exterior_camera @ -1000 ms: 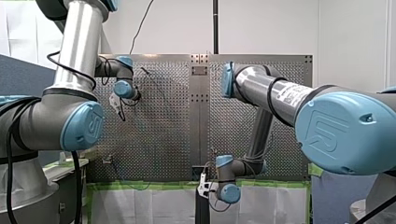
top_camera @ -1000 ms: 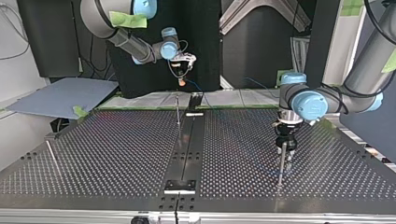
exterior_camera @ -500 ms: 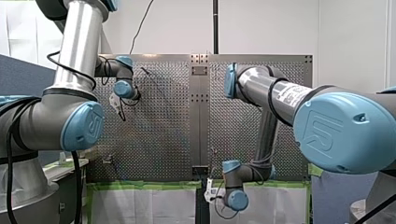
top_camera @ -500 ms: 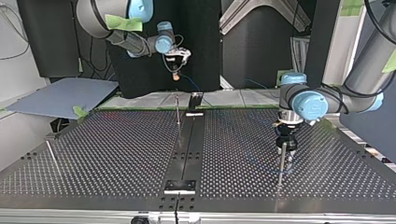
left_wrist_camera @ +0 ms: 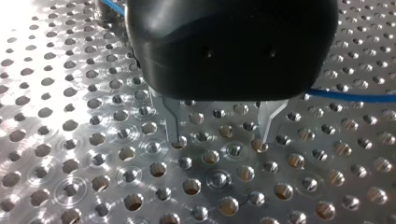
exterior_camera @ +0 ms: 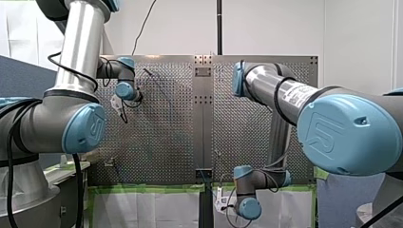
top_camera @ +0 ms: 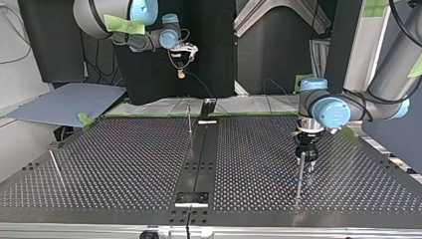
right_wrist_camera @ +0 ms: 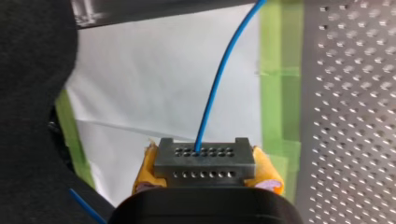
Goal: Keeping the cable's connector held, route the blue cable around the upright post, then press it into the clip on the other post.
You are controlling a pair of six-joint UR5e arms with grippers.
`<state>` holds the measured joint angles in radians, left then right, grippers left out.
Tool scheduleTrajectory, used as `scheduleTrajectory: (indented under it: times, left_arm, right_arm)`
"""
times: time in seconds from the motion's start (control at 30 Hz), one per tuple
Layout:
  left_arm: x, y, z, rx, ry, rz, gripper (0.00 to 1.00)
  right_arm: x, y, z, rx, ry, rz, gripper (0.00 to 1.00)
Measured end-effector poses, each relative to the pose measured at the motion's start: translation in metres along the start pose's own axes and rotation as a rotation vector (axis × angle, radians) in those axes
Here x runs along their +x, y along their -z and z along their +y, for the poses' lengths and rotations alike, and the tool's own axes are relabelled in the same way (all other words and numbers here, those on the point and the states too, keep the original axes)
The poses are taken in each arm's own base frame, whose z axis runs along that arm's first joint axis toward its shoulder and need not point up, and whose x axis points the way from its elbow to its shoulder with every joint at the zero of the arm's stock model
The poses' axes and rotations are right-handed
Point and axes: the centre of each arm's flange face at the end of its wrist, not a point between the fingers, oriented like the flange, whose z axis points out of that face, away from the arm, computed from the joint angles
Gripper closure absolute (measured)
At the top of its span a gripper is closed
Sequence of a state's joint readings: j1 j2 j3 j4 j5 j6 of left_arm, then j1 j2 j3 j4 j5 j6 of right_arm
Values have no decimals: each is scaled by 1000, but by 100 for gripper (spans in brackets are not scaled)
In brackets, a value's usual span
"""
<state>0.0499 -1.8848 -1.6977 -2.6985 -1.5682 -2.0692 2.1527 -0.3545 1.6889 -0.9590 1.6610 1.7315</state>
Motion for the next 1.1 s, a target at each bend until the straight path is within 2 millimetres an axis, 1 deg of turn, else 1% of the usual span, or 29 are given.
scheduleTrajectory:
  times: [0.23,0.6,0.87,0.93,1.1]
  left_arm:
    - [-2,-1,3,-6,4,-4,19]
    - [-3,-1,5,-12,7,-7,19]
    - [-2,-1,3,-10,11,-5,19]
    - [-2,-1,3,-10,15,-5,19]
    - [-2,-1,2,-4,43,-8,19]
  right_arm:
    - [27,15,3,-18,1,52,100]
    - [59,46,12,-46,-9,55,100]
    - [87,67,19,-54,-23,100,100]
    - [95,71,20,-50,-26,119,100]
    - [117,73,21,-35,-32,176,100]
